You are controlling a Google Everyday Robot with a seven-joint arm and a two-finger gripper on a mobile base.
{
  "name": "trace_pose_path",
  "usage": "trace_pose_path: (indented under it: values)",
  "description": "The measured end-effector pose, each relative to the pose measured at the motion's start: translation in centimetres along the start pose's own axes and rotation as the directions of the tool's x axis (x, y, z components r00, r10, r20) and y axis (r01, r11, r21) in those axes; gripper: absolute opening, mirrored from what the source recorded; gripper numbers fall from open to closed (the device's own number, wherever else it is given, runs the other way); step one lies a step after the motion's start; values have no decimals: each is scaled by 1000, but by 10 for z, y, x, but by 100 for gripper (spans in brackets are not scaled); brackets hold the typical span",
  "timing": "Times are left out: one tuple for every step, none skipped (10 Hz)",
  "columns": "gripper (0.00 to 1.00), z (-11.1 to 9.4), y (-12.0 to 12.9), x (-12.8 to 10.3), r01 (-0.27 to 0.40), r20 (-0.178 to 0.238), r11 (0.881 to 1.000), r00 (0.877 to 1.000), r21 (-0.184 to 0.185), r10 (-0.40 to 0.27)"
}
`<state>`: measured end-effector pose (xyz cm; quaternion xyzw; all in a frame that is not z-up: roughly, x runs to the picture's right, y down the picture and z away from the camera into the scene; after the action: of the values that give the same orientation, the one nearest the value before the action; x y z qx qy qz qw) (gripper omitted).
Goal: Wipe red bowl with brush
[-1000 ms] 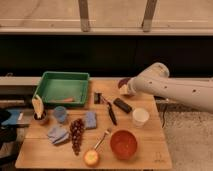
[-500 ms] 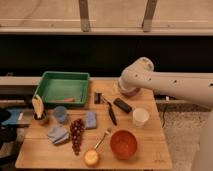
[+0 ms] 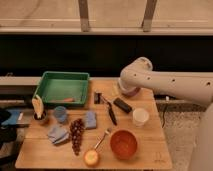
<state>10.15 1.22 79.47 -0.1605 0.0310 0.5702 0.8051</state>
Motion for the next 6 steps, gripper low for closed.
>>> trace_pose_path:
  values:
    - [70, 8, 9, -3, 16, -9, 1000, 1000, -11, -16]
    - [70, 16, 19, -7, 32, -16, 999, 999, -19, -32]
    - [70, 27, 33, -15, 56, -22, 998, 998, -31, -56]
    - [70, 34, 36, -18, 68, -31, 997, 997, -35, -69]
    - [70, 42, 36, -19, 79, -39, 996, 996, -41, -80]
    - [70, 52, 39, -20, 90, -53, 995, 994, -49, -93]
